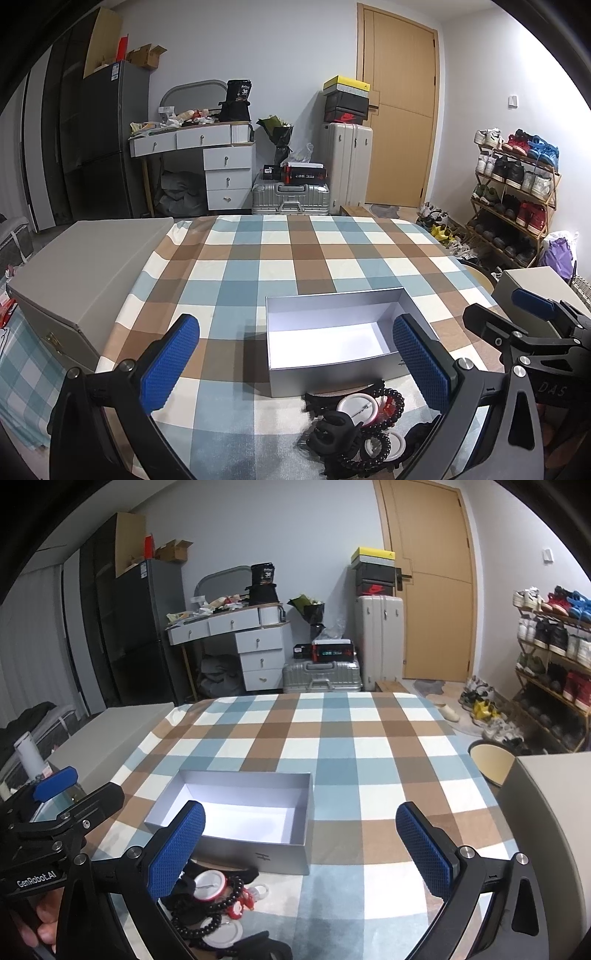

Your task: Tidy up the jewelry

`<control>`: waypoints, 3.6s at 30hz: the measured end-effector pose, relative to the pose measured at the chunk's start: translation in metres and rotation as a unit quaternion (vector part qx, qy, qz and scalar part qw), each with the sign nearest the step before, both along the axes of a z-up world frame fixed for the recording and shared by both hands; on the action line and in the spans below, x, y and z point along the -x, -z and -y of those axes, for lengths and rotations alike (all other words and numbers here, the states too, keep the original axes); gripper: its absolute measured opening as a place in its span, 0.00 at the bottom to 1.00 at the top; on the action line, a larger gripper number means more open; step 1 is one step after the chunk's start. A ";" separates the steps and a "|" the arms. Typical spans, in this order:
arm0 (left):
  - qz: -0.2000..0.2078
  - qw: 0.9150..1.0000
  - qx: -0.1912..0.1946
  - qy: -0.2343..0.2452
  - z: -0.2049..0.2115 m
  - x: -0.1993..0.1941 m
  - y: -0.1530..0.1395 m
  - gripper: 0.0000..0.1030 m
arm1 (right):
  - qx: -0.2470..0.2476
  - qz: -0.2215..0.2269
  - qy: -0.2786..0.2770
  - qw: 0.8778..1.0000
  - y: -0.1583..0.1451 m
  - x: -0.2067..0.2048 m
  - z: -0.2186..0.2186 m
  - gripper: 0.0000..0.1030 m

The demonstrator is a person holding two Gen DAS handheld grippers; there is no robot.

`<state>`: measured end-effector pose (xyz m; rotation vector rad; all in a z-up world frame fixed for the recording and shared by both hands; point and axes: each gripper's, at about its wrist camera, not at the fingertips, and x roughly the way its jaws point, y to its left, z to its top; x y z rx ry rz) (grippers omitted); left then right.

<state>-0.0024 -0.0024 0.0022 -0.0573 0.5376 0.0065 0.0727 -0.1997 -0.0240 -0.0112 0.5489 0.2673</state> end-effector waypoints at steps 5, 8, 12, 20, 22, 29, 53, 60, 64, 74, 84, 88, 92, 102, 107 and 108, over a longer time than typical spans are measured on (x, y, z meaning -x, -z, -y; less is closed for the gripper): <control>0.001 1.000 0.000 -0.001 0.000 0.000 0.000 0.99 | -0.001 -0.001 0.001 1.000 -0.001 0.000 0.000 1.00; -0.001 1.000 0.001 -0.001 0.000 0.000 0.001 0.99 | -0.002 0.000 -0.001 1.000 -0.001 0.000 0.000 1.00; -0.003 1.000 0.000 -0.002 -0.001 -0.001 0.001 0.99 | 0.000 0.001 -0.004 1.000 0.000 0.001 -0.001 1.00; 0.000 1.000 -0.002 -0.002 0.000 -0.001 0.000 0.99 | -0.003 0.003 -0.006 1.000 0.000 0.002 -0.002 1.00; 0.000 1.000 -0.002 -0.002 0.000 0.000 0.000 0.99 | -0.002 0.002 -0.005 1.000 0.000 0.002 -0.002 1.00; 0.001 1.000 -0.003 -0.002 0.000 0.000 0.000 0.99 | -0.003 0.002 -0.006 1.000 -0.001 0.002 -0.002 1.00; -0.005 1.000 0.001 -0.020 -0.013 -0.002 0.000 0.99 | 0.008 -0.035 -0.043 0.998 0.009 0.006 -0.007 1.00; -0.009 0.999 0.015 -0.049 -0.033 -0.002 -0.001 0.99 | -0.004 -0.148 -0.063 0.987 0.044 0.001 -0.004 0.97; -0.014 0.998 0.018 -0.055 -0.039 -0.001 0.001 0.99 | 0.007 -0.188 -0.078 0.979 0.063 0.006 -0.009 0.95; -0.031 0.998 0.040 -0.044 -0.049 -0.003 0.004 0.99 | 0.029 -0.226 -0.085 0.970 0.081 0.013 -0.017 0.68; -0.068 0.996 0.061 0.000 -0.046 -0.008 0.012 0.99 | 0.005 -0.241 -0.074 0.968 0.082 0.008 -0.008 0.43; -0.107 0.991 0.065 0.046 -0.039 -0.011 0.023 0.99 | -0.038 -0.225 -0.053 0.972 0.071 0.006 0.009 0.43; -0.147 0.982 0.072 0.093 -0.030 -0.011 0.037 0.99 | -0.074 -0.202 -0.038 0.976 0.057 0.005 0.023 0.43; -0.201 0.964 0.017 0.173 0.005 -0.004 0.057 0.97 | -0.100 -0.162 -0.031 0.981 0.037 0.009 0.033 0.43; -0.224 0.956 0.026 0.186 0.003 -0.010 0.065 0.79 | -0.113 -0.160 -0.041 0.980 0.035 0.009 0.035 0.43; -0.230 0.954 0.032 0.190 0.003 -0.010 0.067 0.75 | -0.113 -0.159 -0.043 0.980 0.035 0.010 0.034 0.43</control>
